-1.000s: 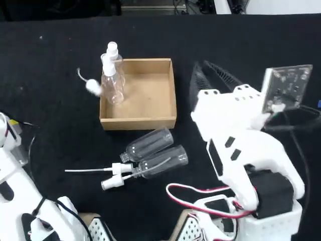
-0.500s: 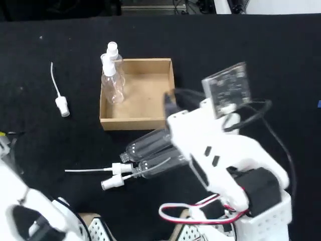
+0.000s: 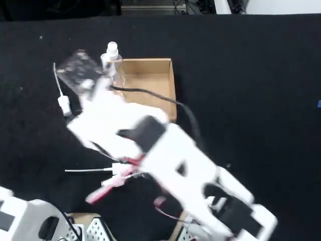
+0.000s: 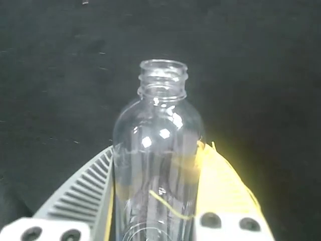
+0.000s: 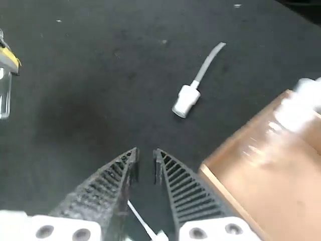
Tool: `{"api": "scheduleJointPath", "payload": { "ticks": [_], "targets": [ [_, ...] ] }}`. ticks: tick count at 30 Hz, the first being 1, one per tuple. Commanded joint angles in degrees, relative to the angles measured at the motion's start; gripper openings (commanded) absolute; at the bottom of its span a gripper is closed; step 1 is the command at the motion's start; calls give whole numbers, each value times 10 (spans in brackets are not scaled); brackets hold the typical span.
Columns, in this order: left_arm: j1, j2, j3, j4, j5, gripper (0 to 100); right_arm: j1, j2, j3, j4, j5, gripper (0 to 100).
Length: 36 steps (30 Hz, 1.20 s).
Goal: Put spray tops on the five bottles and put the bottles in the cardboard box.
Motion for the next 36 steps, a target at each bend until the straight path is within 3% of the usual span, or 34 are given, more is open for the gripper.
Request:
{"api": "scheduleJointPath", "payload": {
  "ticks": [1, 5, 10, 14, 21, 26, 29, 36],
  "targets": [
    [-32, 33, -61, -25, -12, 29, -17, 102, -88, -68, -30, 37],
    [-55, 81, -110, -25, -12, 29, -15, 220, -182, -79, -40, 51],
    [-78, 143, -174, -22, -12, 29, -15, 338, -294, -77, -39, 154],
    [-81, 178, -199, -21, -12, 29, -17, 415, -362, -77, -39, 155],
    [-80, 199, -209, -25, -13, 29, -4, 513, -448, -77, -39, 162],
    [-79, 197, -209, -25, -13, 29, -1, 555, -497, -56, -39, 263],
    [-79, 197, -209, -25, -13, 29, -1, 582, -524, -50, -39, 257],
    [-80, 197, -206, -23, -13, 29, 27, 668, -601, -71, -129, 240]
  ]
}}
